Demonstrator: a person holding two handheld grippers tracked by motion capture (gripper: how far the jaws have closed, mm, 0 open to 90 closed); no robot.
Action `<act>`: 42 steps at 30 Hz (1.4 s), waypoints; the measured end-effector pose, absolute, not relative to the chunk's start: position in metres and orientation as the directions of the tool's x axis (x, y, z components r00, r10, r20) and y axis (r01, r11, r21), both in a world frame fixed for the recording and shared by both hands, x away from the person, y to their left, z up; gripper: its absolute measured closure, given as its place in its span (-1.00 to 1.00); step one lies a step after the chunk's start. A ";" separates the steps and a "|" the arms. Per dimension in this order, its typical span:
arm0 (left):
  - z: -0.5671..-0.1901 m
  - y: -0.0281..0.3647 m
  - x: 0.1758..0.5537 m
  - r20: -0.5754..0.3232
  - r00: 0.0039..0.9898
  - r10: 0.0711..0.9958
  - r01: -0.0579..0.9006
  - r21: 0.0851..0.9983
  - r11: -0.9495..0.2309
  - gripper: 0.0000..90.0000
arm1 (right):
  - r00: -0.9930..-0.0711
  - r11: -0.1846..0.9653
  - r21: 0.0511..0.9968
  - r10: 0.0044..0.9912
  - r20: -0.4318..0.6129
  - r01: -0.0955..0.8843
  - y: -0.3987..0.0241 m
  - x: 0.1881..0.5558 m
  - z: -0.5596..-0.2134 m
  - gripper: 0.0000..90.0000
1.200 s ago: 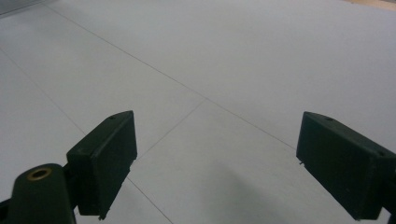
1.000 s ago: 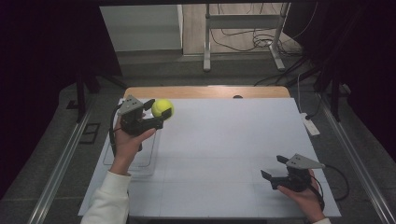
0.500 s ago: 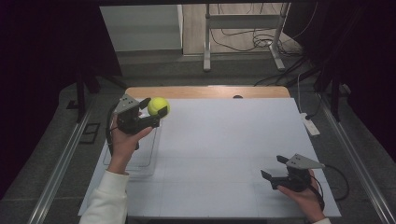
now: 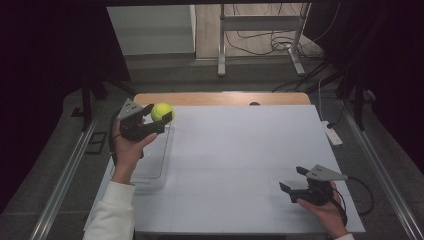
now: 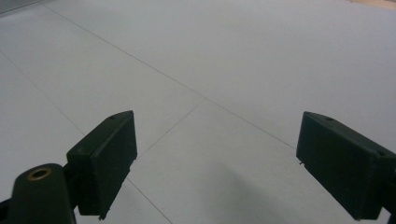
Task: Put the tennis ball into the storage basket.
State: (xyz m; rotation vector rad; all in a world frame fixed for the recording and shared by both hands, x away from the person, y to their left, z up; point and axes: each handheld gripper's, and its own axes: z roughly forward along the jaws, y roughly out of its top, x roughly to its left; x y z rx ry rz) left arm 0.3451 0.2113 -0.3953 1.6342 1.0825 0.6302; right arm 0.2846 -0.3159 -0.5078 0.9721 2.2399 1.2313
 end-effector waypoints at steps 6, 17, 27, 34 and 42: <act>-0.397 0.218 0.349 -0.108 0.436 0.893 0.349 0.935 -0.057 -0.40 | -0.676 0.364 0.850 0.736 -0.013 0.380 -0.316 0.284 -0.508 -0.72; -0.399 0.228 0.352 -0.110 0.407 0.907 0.356 0.933 -0.046 -0.40 | -0.677 0.366 0.850 0.736 -0.015 0.379 -0.316 0.285 -0.508 -0.72; -0.401 0.237 0.353 -0.108 0.377 0.920 0.356 0.934 -0.037 -0.39 | -0.676 0.369 0.849 0.737 -0.018 0.379 -0.316 0.285 -0.508 -0.71; -0.403 0.245 0.356 -0.106 0.346 0.932 0.361 0.932 -0.028 -0.39 | -0.676 0.368 0.849 0.736 -0.018 0.378 -0.316 0.285 -0.508 -0.72; -0.408 0.245 0.358 -0.105 0.330 0.938 0.386 0.922 -0.033 -0.39 | -0.675 0.364 0.853 0.738 -0.019 0.373 -0.316 0.284 -0.506 -0.71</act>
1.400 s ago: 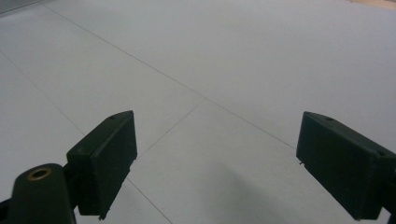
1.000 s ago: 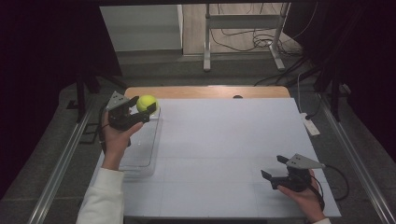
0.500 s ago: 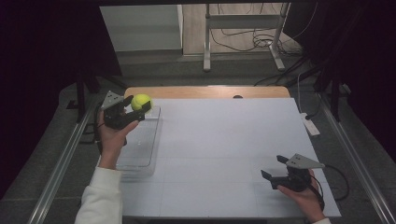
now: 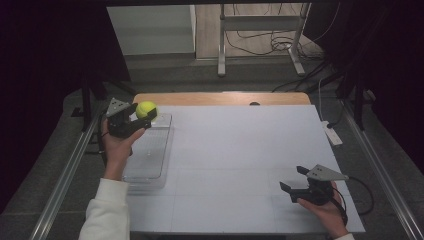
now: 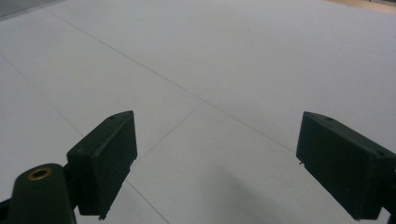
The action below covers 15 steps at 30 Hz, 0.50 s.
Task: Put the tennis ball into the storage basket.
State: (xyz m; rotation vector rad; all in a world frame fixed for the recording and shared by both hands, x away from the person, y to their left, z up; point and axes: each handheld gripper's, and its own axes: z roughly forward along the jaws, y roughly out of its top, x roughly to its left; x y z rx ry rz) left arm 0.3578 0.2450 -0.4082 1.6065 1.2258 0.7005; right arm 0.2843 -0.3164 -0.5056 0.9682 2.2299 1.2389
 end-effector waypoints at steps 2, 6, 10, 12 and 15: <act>-0.409 0.243 0.358 -0.098 0.328 0.940 0.392 0.919 -0.041 -0.39 | -0.676 0.360 0.856 0.737 -0.018 0.371 -0.316 0.284 -0.505 -0.72; -0.412 0.242 0.362 -0.094 0.320 0.943 0.403 0.914 -0.046 -0.39 | -0.678 0.362 0.856 0.735 -0.019 0.369 -0.316 0.283 -0.505 -0.71; -0.420 0.243 0.371 -0.091 0.291 0.952 0.440 0.896 -0.049 -0.39 | -0.678 0.358 0.858 0.735 -0.015 0.368 -0.317 0.283 -0.505 -0.72; -0.423 0.246 0.375 -0.094 0.278 0.956 0.453 0.890 -0.044 -0.39 | -0.679 0.357 0.859 0.734 -0.014 0.368 -0.317 0.284 -0.505 -0.71; -0.425 0.249 0.378 -0.097 0.267 0.959 0.467 0.883 -0.041 -0.39 | -0.679 0.357 0.858 0.734 -0.013 0.369 -0.317 0.284 -0.505 -0.72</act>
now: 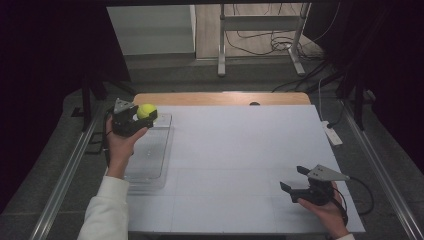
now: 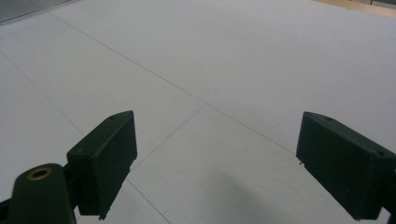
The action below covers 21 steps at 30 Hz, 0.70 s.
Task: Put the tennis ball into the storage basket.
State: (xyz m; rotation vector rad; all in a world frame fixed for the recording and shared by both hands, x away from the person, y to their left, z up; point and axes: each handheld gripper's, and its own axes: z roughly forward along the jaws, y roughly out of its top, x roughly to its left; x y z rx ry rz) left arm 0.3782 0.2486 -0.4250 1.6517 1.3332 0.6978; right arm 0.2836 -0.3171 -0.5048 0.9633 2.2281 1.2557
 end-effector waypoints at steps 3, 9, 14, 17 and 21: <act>-0.427 0.251 0.381 -0.099 0.259 0.961 0.477 0.878 -0.039 -0.39 | -0.678 0.358 0.858 0.735 -0.014 0.369 -0.317 0.284 -0.505 -0.72; -0.427 0.257 0.385 -0.094 0.242 0.966 0.491 0.870 -0.038 -0.39 | -0.676 0.358 0.857 0.736 -0.015 0.371 -0.317 0.283 -0.505 -0.71; -0.428 0.261 0.390 -0.093 0.226 0.970 0.509 0.860 -0.037 -0.40 | -0.676 0.356 0.858 0.736 -0.013 0.371 -0.317 0.283 -0.505 -0.72; -0.430 0.262 0.393 -0.088 0.222 0.971 0.521 0.852 -0.042 -0.40 | -0.677 0.356 0.858 0.736 -0.012 0.371 -0.317 0.284 -0.505 -0.72; -0.435 0.263 0.397 -0.091 0.219 0.972 0.546 0.837 -0.044 -0.39 | -0.677 0.355 0.858 0.736 -0.011 0.372 -0.317 0.284 -0.505 -0.71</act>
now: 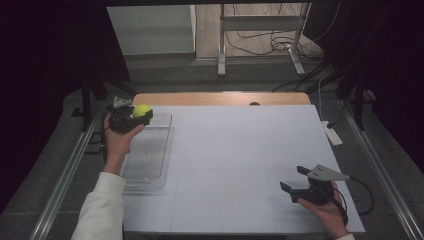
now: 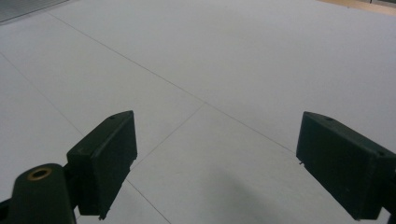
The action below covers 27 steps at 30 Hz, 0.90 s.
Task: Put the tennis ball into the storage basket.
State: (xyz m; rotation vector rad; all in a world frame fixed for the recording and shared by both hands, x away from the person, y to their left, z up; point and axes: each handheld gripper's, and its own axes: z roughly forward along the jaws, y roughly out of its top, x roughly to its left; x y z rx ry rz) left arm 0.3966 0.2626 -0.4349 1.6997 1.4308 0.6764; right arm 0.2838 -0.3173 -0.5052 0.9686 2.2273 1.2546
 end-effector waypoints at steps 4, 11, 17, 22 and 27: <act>-0.436 0.263 0.398 -0.088 0.219 0.972 0.556 0.830 -0.050 -0.40 | -0.677 0.355 0.858 0.736 -0.011 0.372 -0.317 0.284 -0.505 -0.72; -0.439 0.265 0.402 -0.088 0.216 0.973 0.581 0.812 -0.056 -0.40 | -0.677 0.355 0.858 0.736 -0.010 0.373 -0.317 0.284 -0.505 -0.72; -0.446 0.265 0.406 -0.082 0.217 0.973 0.614 0.786 -0.070 -0.40 | -0.676 0.353 0.857 0.737 -0.008 0.375 -0.317 0.284 -0.506 -0.72; -0.449 0.264 0.408 -0.076 0.220 0.972 0.629 0.773 -0.082 -0.40 | -0.675 0.354 0.856 0.738 -0.009 0.376 -0.317 0.284 -0.506 -0.71; -0.453 0.265 0.411 -0.073 0.215 0.974 0.646 0.758 -0.086 -0.40 | -0.675 0.353 0.856 0.738 -0.007 0.377 -0.317 0.284 -0.506 -0.71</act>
